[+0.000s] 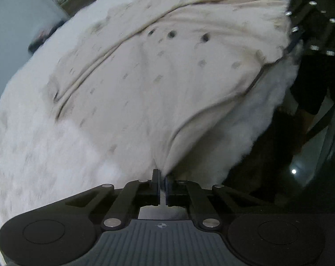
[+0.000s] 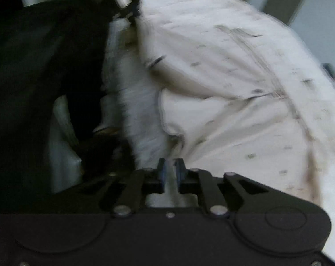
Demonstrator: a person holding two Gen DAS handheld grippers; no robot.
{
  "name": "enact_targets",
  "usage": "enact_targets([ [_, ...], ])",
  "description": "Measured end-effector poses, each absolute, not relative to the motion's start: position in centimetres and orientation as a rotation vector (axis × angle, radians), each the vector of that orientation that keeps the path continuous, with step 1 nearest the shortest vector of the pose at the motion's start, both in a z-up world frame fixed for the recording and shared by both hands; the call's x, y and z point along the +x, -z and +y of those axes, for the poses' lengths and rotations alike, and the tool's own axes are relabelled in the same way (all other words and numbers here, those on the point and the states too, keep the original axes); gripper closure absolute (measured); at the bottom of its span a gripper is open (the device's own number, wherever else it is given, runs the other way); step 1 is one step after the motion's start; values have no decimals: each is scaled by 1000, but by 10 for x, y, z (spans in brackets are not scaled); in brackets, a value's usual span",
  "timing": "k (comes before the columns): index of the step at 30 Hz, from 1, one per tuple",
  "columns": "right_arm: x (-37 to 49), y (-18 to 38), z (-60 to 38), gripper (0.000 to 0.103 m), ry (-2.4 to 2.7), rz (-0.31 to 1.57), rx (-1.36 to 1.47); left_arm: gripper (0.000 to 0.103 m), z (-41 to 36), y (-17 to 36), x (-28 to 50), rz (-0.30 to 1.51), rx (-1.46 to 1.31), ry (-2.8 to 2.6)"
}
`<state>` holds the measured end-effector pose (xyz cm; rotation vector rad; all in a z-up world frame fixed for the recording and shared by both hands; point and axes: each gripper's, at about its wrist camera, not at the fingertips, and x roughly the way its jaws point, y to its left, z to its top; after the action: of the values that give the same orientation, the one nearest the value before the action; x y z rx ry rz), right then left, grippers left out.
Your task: Fold clothes
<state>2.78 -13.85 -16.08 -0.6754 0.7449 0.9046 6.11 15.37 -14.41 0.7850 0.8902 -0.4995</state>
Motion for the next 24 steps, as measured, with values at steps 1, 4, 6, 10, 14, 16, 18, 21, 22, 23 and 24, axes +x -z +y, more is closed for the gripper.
enact_targets([
  [1, 27, 154, -142, 82, -923, 733, -650, 98, 158, 140, 59, 884, 776, 500],
  [4, 42, 122, -159, 56, -882, 632, -384, 94, 159, 122, 57, 839, 682, 525],
  [6, 61, 110, -163, 51, -783, 581, -196, 79, 156, 111, 57, 809, 604, 550],
  [10, 92, 125, -133, 57, -646, 580, -125, 63, 152, 92, 70, 720, 403, 590],
  [14, 97, 169, -90, 70, -706, 768, -219, 63, 159, 88, 80, 702, 295, 564],
  [16, 81, 183, -77, 66, -808, 841, -280, 62, 166, 85, 85, 692, 235, 537],
  [18, 59, 179, -84, 64, -906, 860, -300, 57, 173, 80, 87, 672, 178, 501],
  [21, 64, 160, -109, 63, -969, 872, -174, 53, 189, 73, 94, 644, 29, 462],
  [22, 70, 146, -125, 57, -925, 830, -135, 51, 197, 69, 100, 631, -55, 451],
  [23, 76, 131, -143, 48, -873, 783, -95, 49, 206, 65, 107, 618, -137, 440],
  [24, 81, 124, -152, 44, -833, 758, -87, 45, 212, 62, 114, 602, -206, 429],
])
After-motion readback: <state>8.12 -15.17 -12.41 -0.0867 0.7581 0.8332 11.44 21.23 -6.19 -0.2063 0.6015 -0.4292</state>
